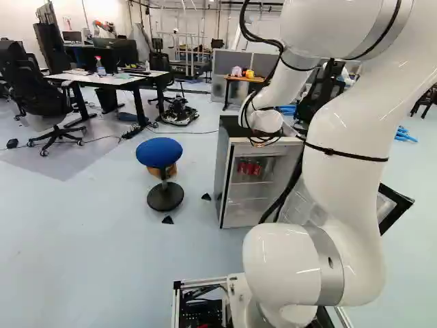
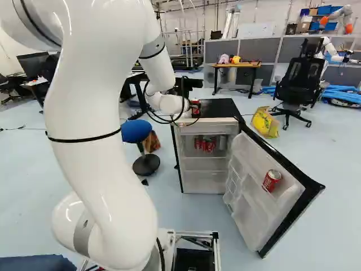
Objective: Grab a drink from the fridge
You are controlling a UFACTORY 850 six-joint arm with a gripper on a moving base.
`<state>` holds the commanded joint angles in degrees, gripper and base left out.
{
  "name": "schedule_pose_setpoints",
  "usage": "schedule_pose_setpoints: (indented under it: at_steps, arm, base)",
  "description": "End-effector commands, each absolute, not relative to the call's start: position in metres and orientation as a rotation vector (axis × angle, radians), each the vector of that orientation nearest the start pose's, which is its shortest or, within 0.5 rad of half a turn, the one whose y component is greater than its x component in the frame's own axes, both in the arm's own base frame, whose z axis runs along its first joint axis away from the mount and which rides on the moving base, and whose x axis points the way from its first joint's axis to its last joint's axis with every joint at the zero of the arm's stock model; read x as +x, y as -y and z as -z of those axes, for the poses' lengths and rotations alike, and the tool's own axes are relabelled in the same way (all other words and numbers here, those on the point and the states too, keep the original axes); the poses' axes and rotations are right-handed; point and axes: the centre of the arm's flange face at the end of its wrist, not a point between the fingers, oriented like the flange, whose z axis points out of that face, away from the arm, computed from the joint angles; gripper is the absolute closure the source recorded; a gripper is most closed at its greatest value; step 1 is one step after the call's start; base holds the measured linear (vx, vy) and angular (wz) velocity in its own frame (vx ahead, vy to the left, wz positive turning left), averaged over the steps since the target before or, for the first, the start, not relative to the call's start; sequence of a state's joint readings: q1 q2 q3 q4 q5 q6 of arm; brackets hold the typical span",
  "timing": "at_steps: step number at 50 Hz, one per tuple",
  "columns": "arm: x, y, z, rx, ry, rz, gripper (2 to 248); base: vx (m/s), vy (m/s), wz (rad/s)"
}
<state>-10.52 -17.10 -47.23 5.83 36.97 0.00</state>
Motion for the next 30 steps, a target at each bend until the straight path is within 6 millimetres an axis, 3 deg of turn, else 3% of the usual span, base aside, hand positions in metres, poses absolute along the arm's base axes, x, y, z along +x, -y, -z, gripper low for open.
schedule_pose_setpoints:
  at_steps: [13,14,19,20,24,25,29,30]
  arm:
    - [0.5308,0.1041,-0.4085,-2.681,-0.413,1.787,158]
    - [0.5308,0.1041,-0.4085,-2.681,-0.413,1.787,134]
    - [0.5308,0.1041,-0.4085,-2.681,-0.413,1.787,134]
    - [0.5308,0.1041,-0.4085,-2.681,-0.413,1.787,101]
    - [0.5308,0.1041,-0.4085,-2.681,-0.413,1.787,101]
    - [0.5308,0.1041,-0.4085,-2.681,-0.413,1.787,66]
    - [0.5308,0.1041,-0.4085,-2.681,-0.413,1.787,66]
    - [0.5305,0.1041,-0.4085,-2.682,-0.413,1.787,30]
  base:
    - [0.000,0.000,0.000]
    - [0.000,0.000,0.000]
    - [0.000,0.000,0.000]
    - [0.000,0.000,0.000]
    - [0.000,0.000,0.000]
    - [0.000,0.000,0.000]
    - [0.000,0.000,0.000]
    - [0.000,0.000,0.000]
